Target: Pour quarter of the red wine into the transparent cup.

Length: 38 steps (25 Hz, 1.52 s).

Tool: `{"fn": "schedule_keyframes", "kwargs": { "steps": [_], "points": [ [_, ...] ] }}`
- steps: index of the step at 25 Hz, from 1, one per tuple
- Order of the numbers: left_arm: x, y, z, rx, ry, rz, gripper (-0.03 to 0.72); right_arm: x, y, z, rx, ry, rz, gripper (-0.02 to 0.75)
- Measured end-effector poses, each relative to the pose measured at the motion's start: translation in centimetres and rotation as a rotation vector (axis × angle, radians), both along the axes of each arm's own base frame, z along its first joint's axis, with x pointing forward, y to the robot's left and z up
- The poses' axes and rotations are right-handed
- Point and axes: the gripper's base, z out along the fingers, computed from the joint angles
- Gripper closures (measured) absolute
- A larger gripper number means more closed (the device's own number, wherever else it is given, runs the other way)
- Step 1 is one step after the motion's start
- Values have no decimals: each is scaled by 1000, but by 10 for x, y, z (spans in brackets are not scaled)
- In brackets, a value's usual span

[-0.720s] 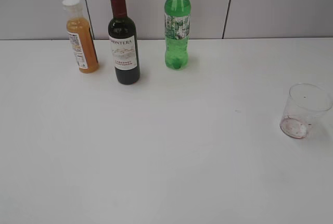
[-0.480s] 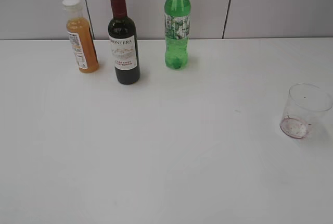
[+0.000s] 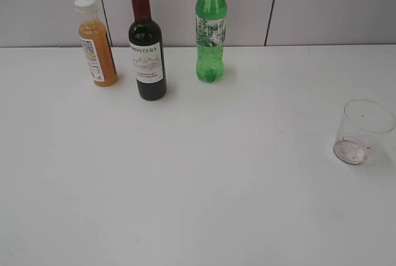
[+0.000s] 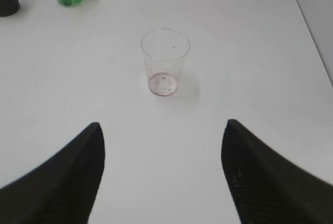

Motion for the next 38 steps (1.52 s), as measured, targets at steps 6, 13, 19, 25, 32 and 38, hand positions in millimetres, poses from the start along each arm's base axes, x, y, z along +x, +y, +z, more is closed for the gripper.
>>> {"fn": "schedule_keyframes", "kwargs": {
  "steps": [6, 13, 19, 25, 32, 38],
  "points": [
    [0, 0, 0, 0, 0, 0, 446, 18, 1, 9, 25, -131, -6, 172],
    [0, 0, 0, 0, 0, 0, 446, 62, 4, 11, 55, -193, -24, 172],
    [0, 0, 0, 0, 0, 0, 446, 99, 4, 9, 61, -234, -45, 172],
    [0, 0, 0, 0, 0, 0, 446, 134, 5, -11, 58, -240, -68, 172],
    [0, 0, 0, 0, 0, 0, 446, 148, 4, -40, 96, -212, -96, 172],
    [0, 0, 0, 0, 0, 0, 446, 145, 4, -67, 165, -210, -114, 172]
  ]
}}
